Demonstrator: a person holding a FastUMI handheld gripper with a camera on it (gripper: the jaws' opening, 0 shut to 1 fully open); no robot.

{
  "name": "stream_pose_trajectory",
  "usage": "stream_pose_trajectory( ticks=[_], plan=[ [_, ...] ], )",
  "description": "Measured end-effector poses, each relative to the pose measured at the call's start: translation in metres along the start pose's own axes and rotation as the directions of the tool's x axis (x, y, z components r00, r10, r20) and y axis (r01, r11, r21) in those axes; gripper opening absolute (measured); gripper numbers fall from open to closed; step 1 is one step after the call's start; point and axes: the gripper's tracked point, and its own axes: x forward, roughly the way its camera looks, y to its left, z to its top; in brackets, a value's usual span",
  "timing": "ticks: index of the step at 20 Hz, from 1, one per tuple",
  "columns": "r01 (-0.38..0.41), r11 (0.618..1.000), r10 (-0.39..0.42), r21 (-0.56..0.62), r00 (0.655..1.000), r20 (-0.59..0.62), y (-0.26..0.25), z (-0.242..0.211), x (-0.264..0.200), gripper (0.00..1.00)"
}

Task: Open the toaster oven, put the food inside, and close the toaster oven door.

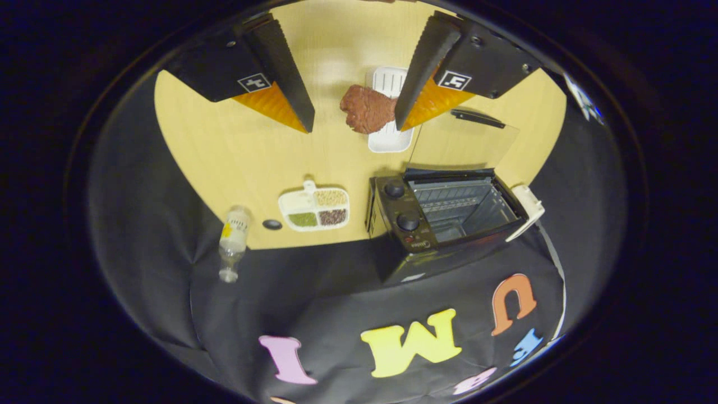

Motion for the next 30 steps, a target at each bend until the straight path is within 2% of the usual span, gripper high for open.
stream_pose_trajectory(
  ticks=[3,5,7,9,11,13,18,22,24,30],
  plan=[
    [-0.088,0.994,0.092,0.067,0.994,-0.067,-0.006,-0.012,0.016,0.86],
    [-0.168,0.974,0.185,0.154,0.978,-0.102,0.002,-0.02,0.021,0.79],
    [-0.222,0.947,0.253,0.232,0.96,-0.118,0.009,-0.026,0.018,0.65],
    [-0.205,0.938,0.243,0.278,0.964,-0.11,0.002,-0.026,0.018,0.41],
    [-0.229,0.926,0.269,0.3,0.958,-0.101,0.011,-0.026,0.011,0.17],
    [-0.228,0.931,0.263,0.285,0.96,-0.093,0.016,-0.025,0.003,0.13],
    [-0.193,0.967,0.203,0.165,0.978,-0.044,0.029,-0.012,-0.029,0.12],
    [-0.113,0.994,0.113,0.004,0.994,0.012,0.042,-0.004,-0.059,0.12],
    [-0.08,0.994,0.082,-0.069,0.996,0.034,0.055,-0.006,-0.069,0.12],
    [-0.094,0.969,0.11,-0.229,0.992,0.056,0.121,-0.013,-0.074,0.12]
  ],
)
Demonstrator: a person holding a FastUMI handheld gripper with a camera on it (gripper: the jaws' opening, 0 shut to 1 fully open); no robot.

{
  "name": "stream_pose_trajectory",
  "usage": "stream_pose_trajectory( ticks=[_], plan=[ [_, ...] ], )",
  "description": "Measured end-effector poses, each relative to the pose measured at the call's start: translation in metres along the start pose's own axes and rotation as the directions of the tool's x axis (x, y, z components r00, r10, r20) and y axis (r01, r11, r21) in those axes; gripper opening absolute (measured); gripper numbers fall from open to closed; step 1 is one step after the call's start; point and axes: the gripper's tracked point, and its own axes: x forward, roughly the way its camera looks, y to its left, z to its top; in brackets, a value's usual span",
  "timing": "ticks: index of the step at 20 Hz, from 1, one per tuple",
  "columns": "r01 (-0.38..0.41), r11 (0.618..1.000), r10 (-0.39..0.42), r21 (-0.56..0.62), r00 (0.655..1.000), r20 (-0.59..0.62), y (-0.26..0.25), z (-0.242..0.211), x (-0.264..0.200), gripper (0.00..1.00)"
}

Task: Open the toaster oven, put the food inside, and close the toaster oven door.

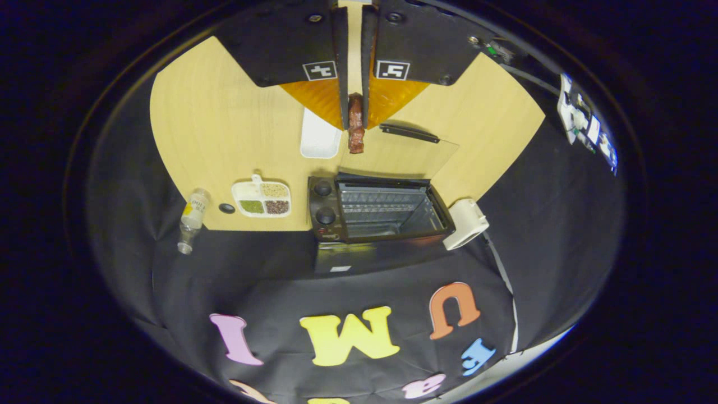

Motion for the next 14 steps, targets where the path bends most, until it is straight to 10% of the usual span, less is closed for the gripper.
stream_pose_trajectory(
  ticks=[14],
  plan=[
    [-0.011,0.999,0.006,0.052,0.996,0.088,0.075,0.05,0.104,0.12]
  ],
)
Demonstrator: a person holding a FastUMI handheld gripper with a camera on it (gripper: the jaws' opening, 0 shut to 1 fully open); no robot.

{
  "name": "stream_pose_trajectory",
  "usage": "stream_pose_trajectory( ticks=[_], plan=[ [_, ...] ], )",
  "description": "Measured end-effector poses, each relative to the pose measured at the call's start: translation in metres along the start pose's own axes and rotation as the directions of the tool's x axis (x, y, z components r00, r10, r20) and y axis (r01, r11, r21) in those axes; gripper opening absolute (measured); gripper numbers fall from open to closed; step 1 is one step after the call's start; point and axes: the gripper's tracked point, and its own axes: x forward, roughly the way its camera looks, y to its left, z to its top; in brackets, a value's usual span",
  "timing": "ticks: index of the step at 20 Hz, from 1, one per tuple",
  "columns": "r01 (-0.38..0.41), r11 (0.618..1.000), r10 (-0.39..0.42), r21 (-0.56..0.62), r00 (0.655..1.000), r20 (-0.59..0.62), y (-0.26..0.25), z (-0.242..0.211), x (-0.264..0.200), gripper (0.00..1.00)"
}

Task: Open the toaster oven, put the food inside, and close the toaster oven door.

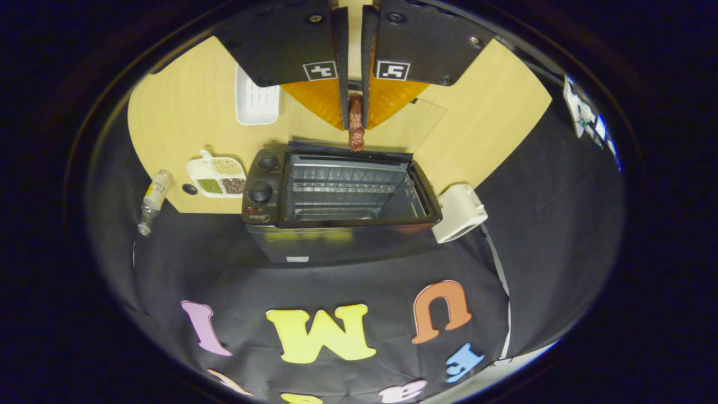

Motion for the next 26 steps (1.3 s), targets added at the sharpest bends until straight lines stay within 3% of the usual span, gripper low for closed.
stream_pose_trajectory(
  ticks=[4,6,8,12,15,17,19,21,26],
  plan=[
    [-0.053,0.991,0.043,0.123,0.996,0.078,0.012,0.026,0.035,0.12],
    [-0.101,0.968,0.073,0.231,0.99,0.124,0.016,0.034,0.055,0.12],
    [-0.161,0.922,0.107,0.351,0.98,0.169,0.02,0.041,0.075,0.12],
    [-0.244,0.796,0.134,0.554,0.964,0.231,0.015,0.045,0.118,0.12],
    [-0.295,0.698,0.107,0.653,0.944,0.312,0.005,0.06,0.142,0.12],
    [-0.318,0.669,0.074,0.672,0.928,0.365,-0.003,0.069,0.157,0.12],
    [-0.336,0.656,0.055,0.676,0.915,0.4,-0.006,0.073,0.174,0.12],
    [-0.308,0.666,0.022,0.68,0.919,0.395,-0.012,0.069,0.189,0.12],
    [-0.192,0.763,-0.055,0.617,0.932,0.359,-0.028,0.062,0.195,0.15]
  ],
)
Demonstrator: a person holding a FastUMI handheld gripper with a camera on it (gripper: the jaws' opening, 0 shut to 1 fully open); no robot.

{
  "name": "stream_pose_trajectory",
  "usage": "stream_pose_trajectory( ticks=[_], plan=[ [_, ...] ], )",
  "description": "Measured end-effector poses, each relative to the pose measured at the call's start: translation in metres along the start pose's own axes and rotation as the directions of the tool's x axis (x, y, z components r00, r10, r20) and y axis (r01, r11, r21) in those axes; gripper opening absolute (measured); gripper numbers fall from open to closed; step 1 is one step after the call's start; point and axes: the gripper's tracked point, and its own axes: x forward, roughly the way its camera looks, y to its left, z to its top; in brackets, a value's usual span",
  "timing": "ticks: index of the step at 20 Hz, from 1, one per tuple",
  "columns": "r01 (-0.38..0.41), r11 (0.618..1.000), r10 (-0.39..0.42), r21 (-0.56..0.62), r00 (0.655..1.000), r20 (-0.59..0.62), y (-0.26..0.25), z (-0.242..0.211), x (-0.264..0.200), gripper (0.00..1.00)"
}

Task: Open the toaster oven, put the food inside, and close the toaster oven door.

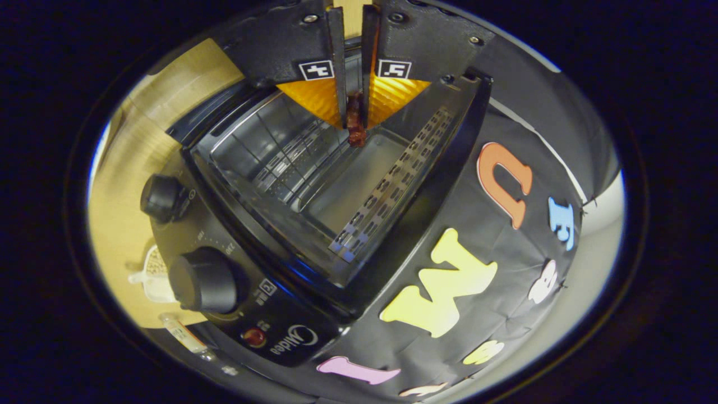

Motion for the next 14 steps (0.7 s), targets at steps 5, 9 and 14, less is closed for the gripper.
stream_pose_trajectory(
  ticks=[5,9,14],
  plan=[
    [0.1,0.987,-0.098,-0.126,0.995,0.021,-0.022,0.001,-0.002,0.28],
    [0.141,0.954,-0.12,-0.263,0.988,0.097,-0.016,0.014,-0.016,0.48],
    [0.213,0.891,-0.162,-0.401,0.974,0.157,-0.014,0.005,-0.052,0.86]
  ],
)
